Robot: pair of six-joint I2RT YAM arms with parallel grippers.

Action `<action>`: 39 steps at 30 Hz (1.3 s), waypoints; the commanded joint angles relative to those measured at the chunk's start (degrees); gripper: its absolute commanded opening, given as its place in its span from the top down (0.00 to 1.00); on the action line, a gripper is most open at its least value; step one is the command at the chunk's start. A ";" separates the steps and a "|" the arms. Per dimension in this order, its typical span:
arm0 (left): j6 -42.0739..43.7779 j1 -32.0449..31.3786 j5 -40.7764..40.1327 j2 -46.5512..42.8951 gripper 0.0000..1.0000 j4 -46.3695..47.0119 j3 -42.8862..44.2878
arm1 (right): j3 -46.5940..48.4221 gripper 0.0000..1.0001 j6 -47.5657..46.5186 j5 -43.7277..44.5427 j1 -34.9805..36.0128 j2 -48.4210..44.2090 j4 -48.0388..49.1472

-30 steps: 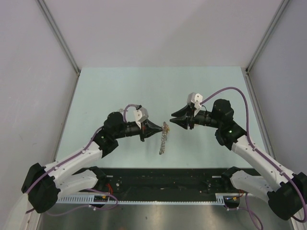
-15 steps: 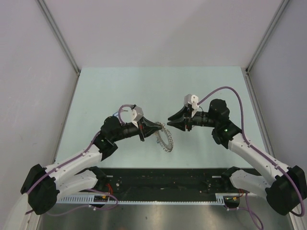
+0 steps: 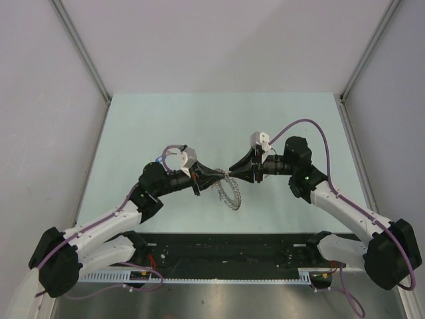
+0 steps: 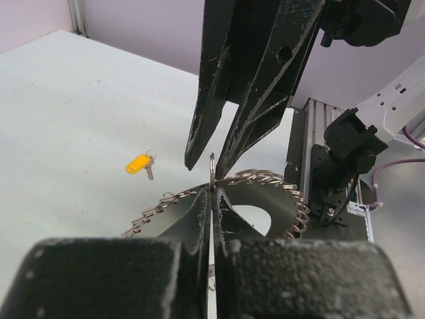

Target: Put the keys on the keyring

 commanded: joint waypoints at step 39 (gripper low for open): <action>13.36 -0.29 -0.37 -1.19 0.58 -25.67 12.02 | 0.19 1.00 -1.94 -3.55 0.26 -0.88 1.42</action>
